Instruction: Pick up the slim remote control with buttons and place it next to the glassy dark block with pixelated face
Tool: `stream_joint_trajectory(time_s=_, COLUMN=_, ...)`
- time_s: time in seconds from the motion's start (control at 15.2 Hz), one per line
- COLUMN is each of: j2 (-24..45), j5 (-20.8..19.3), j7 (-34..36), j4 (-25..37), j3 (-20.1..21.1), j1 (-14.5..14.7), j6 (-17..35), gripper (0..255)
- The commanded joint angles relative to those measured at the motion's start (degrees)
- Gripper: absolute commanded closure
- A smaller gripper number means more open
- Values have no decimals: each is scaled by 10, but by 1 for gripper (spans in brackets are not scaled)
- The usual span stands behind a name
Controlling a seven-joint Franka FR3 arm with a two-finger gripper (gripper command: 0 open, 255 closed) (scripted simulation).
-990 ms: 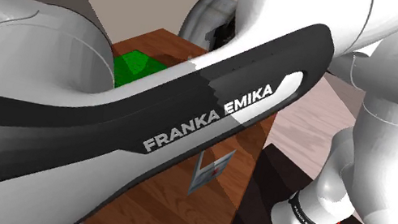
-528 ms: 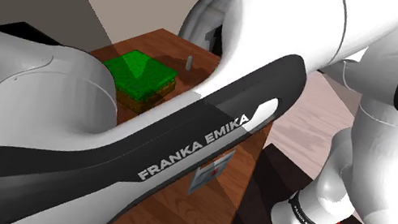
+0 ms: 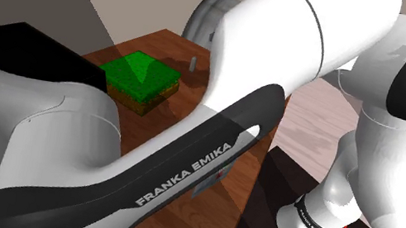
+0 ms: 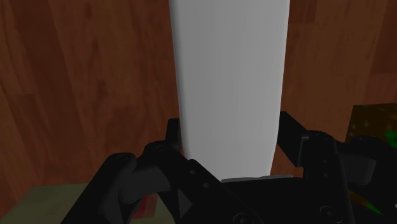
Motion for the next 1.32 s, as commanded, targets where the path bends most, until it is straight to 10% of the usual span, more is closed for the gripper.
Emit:
stream_joint_trajectory(time_s=0.0, j2=8, j5=-5, j7=2, j4=-5, j3=-3, j1=1, j6=14, gripper=255)
stream_joint_trajectory(time_s=1.25, j2=91, j5=-46, j7=26, j4=-29, j3=-32, j1=19, j6=115, gripper=255)
